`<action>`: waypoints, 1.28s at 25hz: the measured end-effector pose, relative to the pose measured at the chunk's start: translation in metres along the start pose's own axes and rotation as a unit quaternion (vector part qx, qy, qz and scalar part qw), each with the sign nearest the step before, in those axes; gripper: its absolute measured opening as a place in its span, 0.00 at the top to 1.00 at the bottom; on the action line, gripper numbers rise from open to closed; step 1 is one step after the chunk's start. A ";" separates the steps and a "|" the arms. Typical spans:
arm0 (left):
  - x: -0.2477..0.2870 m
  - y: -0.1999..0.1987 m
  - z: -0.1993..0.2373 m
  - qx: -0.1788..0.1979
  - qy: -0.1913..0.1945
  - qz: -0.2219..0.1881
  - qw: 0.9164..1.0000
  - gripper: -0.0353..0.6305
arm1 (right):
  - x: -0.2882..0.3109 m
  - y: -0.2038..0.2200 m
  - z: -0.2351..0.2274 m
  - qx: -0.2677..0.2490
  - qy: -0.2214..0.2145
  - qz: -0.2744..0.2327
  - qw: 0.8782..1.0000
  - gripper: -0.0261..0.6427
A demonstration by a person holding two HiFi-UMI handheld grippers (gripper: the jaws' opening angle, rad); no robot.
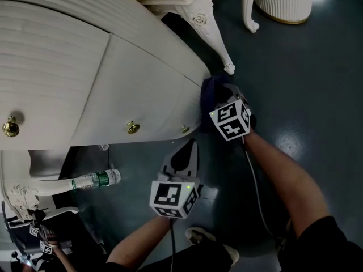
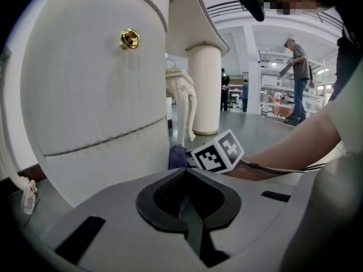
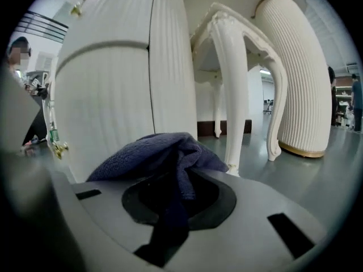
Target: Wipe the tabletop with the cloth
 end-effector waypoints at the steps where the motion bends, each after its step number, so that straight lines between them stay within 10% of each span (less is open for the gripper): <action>1: 0.000 -0.003 0.000 0.002 -0.001 0.001 1.000 0.94 | -0.012 -0.006 0.001 -0.002 -0.006 -0.020 1.000 0.88; 11: -0.071 -0.099 -0.043 -0.044 -0.016 0.001 0.999 0.94 | -0.186 -0.073 0.006 0.056 -0.018 -0.060 0.996 0.88; 21: -0.231 -0.227 -0.111 -0.072 -0.034 0.026 0.996 0.94 | -0.411 -0.214 -0.016 -0.026 -0.018 -0.043 0.999 0.88; 32: -0.447 -0.377 -0.164 -0.081 -0.061 -0.085 0.991 0.94 | -0.657 -0.365 0.011 -0.064 -0.002 -0.080 0.995 0.88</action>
Point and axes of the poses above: the fingertips, and each gripper's own axes: x forward along the fingers, z to its left, y out of its underside, the point moved 5 cm from there along -x, backward along the fingers, and after that the axes turned 9 degrees about z, right-handed, at the moved point
